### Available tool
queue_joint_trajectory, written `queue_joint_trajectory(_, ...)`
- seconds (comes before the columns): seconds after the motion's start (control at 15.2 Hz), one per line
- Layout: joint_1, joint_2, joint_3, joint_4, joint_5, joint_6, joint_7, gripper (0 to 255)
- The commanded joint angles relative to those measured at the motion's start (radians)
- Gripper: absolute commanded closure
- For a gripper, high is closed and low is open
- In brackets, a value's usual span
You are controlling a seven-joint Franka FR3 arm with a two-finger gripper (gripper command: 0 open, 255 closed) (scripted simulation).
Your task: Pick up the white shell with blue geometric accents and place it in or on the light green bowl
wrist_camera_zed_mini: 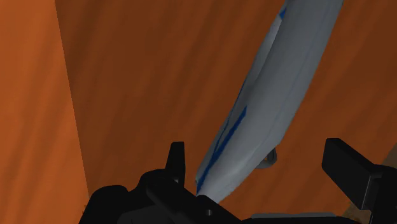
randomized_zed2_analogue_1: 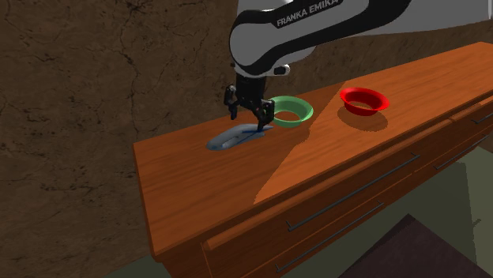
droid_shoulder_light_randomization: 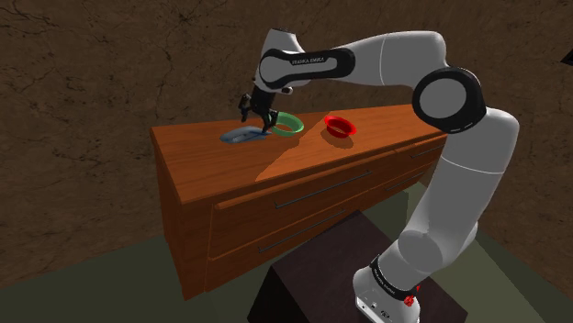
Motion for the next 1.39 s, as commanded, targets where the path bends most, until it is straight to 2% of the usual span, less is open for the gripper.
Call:
queue_joint_trajectory(0.0, 0.003, 0.014, -0.002, -0.006, -0.005, 0.021, 0.007, 0)
queue_joint_trajectory(0.26, 0.006, 0.035, -0.004, -0.026, -0.011, 0.061, 0.011, 0)
queue_joint_trajectory(0.73, 0.007, 0.035, -0.004, -0.025, -0.011, 0.060, 0.011, 0)
queue_joint_trajectory(0.79, 0.007, 0.035, -0.004, -0.025, -0.011, 0.060, 0.011, 255)
queue_joint_trajectory(1.32, 0.007, 0.035, -0.004, -0.025, -0.011, 0.060, 0.011, 255)
